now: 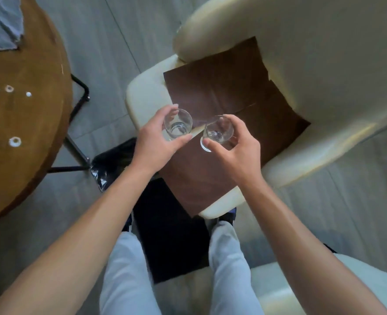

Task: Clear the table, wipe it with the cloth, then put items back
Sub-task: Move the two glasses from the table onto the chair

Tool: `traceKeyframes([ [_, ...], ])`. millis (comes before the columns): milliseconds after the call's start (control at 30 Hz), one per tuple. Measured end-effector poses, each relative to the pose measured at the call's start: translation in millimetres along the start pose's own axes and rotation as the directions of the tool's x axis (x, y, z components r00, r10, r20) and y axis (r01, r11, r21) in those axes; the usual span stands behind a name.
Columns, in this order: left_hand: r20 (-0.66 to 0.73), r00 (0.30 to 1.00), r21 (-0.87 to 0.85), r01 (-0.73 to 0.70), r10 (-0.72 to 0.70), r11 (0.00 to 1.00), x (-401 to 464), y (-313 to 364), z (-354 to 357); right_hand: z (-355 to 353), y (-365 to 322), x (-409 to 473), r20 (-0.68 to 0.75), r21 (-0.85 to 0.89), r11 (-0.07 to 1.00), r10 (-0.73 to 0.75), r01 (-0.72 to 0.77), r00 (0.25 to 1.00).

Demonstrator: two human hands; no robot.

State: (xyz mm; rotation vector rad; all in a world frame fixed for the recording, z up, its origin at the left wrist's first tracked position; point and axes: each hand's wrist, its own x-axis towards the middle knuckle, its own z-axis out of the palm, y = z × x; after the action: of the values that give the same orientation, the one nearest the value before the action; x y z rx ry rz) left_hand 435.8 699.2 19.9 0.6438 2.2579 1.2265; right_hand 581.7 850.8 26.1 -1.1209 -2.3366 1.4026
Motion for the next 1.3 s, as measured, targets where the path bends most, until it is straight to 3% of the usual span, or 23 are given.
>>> traceKeyframes([
  [233, -0.043, 0.999, 0.006, 0.028, -0.028, 1.000, 39, 8, 60, -32, 36, 54, 0.044, -0.007, 0.999, -0.031, 0.031, 0.999],
  [533, -0.108, 0.993, 0.070, 0.061, -0.053, 0.996, 103, -6, 109, -13, 74, 154, 0.054, -0.031, 0.993, -0.108, 0.110, 0.993],
  [733, -0.116, 0.979, 0.063, 0.178, -0.170, 0.982, 136, -27, 119, 7, 93, 194, 0.105, -0.053, 0.991, -0.114, 0.120, 0.988],
  [1033, -0.159, 0.974, 0.056, 0.173, -0.162, 0.983, 157, -36, 130, 15, 104, 222, 0.164, -0.087, 0.980, -0.163, 0.179, 0.973],
  [1300, -0.146, 0.969, 0.156, 0.220, -0.198, 0.963, 170, -39, 137, 17, 111, 233, 0.221, -0.088, 0.981, -0.151, 0.174, 0.963],
])
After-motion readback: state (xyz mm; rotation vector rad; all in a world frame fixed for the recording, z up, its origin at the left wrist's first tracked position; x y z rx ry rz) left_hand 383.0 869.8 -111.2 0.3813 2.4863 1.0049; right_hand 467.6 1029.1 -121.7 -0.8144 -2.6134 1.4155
